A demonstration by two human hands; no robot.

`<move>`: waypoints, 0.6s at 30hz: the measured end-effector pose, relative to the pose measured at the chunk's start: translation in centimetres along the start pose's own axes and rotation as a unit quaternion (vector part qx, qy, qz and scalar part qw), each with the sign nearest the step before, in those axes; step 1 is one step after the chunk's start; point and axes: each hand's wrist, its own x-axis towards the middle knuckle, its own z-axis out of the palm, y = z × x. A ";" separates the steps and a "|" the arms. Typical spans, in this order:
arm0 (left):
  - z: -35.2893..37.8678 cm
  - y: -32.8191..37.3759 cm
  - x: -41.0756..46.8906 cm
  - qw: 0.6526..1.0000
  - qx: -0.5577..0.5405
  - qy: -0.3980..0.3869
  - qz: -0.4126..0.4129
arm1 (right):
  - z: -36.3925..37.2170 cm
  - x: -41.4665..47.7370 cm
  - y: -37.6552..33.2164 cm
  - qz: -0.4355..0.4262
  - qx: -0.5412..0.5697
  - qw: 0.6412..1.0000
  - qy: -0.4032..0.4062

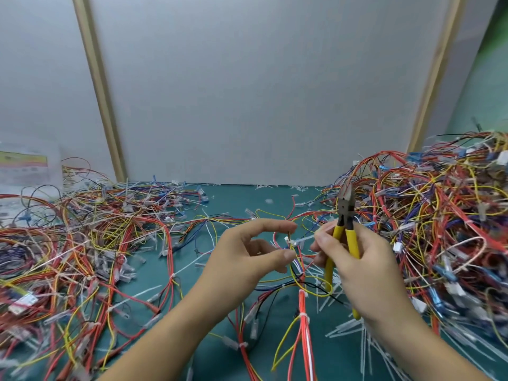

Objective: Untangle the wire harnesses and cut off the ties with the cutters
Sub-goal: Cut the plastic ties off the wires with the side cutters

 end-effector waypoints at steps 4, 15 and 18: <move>-0.5 -0.2 0.2 0.998 -0.003 0.054 0.029 | -1.1 0.4 -0.9 -0.006 0.000 0.999 0.049; -0.9 -0.4 0.5 0.993 -0.007 0.097 0.070 | -0.2 -1.4 -0.6 0.003 -0.141 0.975 -0.172; -0.7 -0.3 0.4 0.993 -0.003 0.090 0.077 | -0.2 -1.5 -0.4 0.013 -0.168 0.968 -0.183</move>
